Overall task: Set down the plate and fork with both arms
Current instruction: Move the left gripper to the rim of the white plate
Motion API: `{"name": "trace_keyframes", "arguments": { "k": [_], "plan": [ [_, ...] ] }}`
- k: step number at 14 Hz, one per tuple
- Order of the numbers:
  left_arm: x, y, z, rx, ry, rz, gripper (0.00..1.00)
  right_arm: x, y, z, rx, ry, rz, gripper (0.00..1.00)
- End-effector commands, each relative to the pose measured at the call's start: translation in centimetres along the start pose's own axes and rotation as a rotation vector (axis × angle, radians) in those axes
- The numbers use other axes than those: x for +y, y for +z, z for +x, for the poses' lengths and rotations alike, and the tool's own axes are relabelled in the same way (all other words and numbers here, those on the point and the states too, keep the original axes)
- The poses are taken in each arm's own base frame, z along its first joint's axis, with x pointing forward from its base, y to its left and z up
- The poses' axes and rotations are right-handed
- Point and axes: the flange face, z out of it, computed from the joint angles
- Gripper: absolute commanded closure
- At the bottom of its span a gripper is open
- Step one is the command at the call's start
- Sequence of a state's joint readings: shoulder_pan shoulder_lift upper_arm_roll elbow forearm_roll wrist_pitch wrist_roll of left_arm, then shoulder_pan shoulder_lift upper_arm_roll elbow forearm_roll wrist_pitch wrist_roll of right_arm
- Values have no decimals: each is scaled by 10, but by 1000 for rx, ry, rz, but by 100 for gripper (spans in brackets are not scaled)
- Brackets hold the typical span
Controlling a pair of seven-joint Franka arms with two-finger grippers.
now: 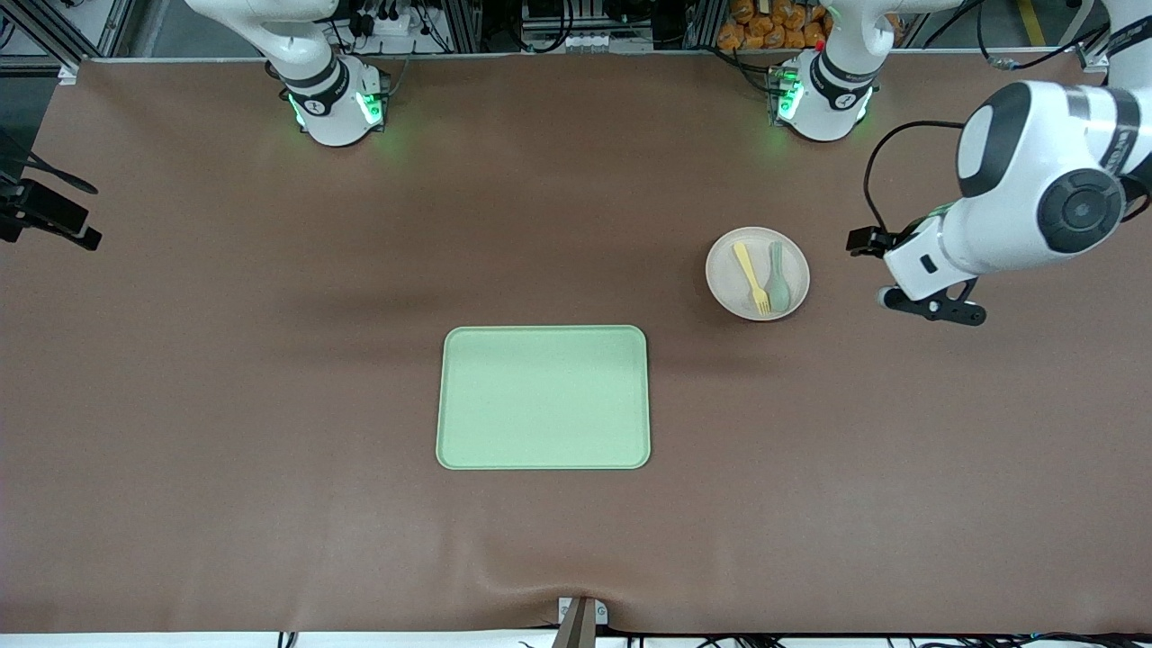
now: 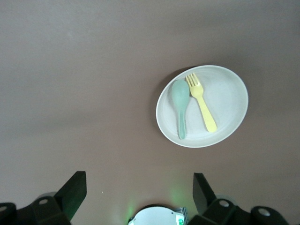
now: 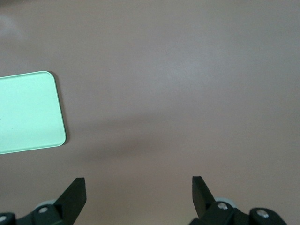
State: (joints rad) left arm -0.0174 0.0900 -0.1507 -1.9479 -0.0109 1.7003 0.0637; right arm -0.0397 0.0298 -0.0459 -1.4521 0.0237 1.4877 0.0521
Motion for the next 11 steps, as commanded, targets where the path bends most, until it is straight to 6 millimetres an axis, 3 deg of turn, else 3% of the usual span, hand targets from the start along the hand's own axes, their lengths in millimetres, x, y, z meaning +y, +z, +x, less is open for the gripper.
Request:
{"name": "trace_keyframes", "arguments": {
  "k": [1,5,11],
  "plan": [
    [-2,41,-10,25,0,18,0,8,-2,-3,-3,9,21,0],
    [-4,107,-7,70,-4,16,0,9,-2,-2,-5,10,24,0],
    [8,175,14,87,-54,-1,0,9,-2,-3,-3,10,24,0]
  ]
}}
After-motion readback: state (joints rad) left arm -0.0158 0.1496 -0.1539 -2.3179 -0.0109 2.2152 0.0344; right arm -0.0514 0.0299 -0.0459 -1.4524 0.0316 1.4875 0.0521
